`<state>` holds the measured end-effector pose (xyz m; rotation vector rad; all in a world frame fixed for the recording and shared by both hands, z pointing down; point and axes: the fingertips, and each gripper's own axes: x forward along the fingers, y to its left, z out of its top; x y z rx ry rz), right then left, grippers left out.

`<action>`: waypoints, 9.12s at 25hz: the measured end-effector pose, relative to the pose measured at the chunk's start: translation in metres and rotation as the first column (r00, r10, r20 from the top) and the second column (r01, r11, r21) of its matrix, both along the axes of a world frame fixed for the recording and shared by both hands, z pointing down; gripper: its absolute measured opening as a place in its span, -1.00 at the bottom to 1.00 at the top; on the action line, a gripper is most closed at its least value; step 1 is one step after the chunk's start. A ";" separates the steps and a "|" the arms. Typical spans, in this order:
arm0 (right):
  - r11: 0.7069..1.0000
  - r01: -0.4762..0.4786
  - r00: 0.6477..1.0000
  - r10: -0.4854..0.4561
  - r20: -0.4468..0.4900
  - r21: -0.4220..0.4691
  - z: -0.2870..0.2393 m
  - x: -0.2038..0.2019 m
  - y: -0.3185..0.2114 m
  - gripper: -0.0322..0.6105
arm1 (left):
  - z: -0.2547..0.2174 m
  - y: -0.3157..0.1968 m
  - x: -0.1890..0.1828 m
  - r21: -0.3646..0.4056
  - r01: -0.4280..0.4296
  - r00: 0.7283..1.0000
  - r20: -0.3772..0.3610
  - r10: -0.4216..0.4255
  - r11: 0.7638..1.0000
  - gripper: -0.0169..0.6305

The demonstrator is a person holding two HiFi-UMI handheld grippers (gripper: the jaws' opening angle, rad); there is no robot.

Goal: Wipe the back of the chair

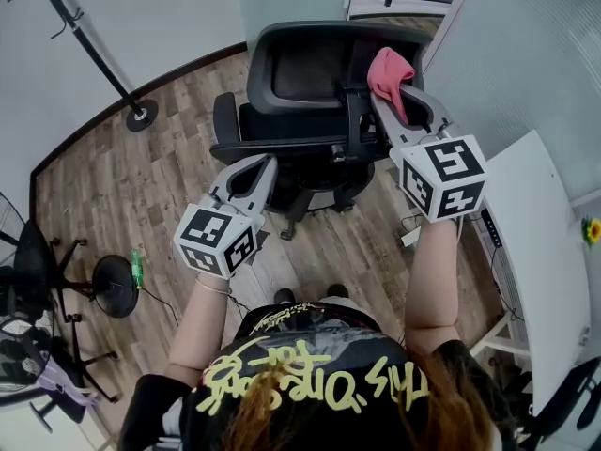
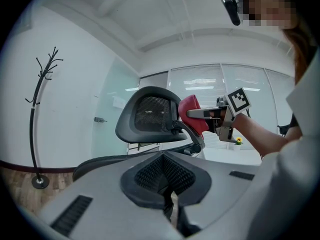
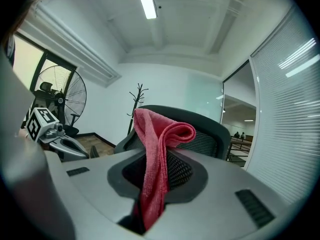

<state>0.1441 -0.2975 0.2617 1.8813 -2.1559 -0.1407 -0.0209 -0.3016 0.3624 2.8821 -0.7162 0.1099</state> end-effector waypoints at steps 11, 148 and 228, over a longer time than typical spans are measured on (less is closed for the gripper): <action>0.997 0.071 0.996 -0.071 0.052 0.010 -0.002 -0.054 -0.010 -0.71 | 0.001 -0.003 -0.019 0.003 -0.010 1.000 0.005 0.010 1.000 -0.97; 0.974 0.213 0.657 -0.200 -0.727 -0.075 0.026 -0.027 0.001 -0.70 | 0.024 0.030 0.042 -0.078 0.089 0.996 0.012 -0.088 0.993 -0.97; 0.868 0.469 0.868 -0.487 0.097 0.161 0.098 0.008 0.125 -0.70 | 0.001 0.091 0.071 -0.013 0.242 0.968 -0.062 -0.243 0.970 -0.97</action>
